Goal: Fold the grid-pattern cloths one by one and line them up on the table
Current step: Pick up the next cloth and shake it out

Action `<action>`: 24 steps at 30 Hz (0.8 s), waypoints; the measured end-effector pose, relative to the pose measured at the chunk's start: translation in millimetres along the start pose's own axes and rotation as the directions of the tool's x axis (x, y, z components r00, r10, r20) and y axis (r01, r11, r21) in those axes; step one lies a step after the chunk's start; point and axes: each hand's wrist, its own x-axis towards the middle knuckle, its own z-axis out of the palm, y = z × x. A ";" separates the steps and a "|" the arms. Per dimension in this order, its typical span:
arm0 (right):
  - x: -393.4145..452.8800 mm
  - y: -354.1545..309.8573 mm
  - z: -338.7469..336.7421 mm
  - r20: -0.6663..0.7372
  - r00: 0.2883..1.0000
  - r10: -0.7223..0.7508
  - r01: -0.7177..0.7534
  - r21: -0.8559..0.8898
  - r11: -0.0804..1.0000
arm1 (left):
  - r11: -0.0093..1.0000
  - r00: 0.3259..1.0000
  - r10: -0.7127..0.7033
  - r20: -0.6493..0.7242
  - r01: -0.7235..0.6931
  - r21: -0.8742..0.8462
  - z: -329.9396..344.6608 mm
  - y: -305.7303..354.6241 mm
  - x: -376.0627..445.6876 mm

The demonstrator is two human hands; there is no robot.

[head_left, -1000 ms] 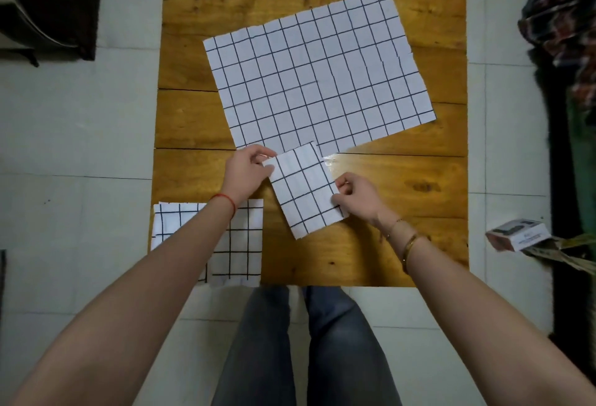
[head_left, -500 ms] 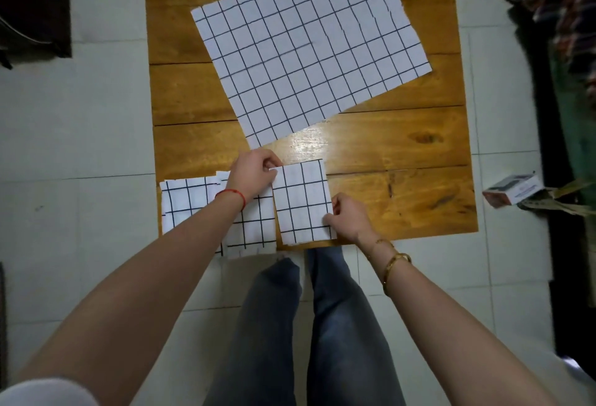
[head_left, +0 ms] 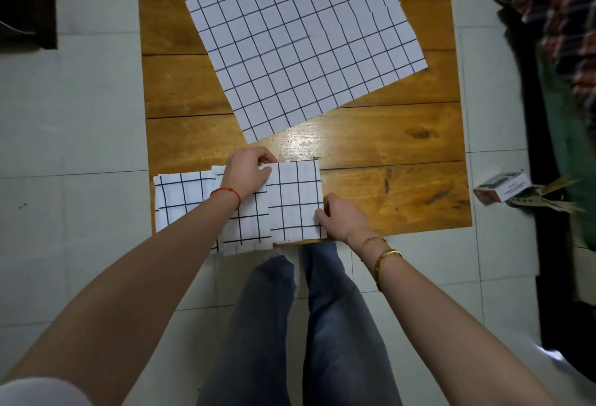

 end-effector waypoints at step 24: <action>126.8 -111.1 -90.9 -0.319 0.852 -0.415 0.421 -0.056 0.906 | 0.801 0.991 0.136 0.001 -0.111 0.588 -120.6 -11.0 96.2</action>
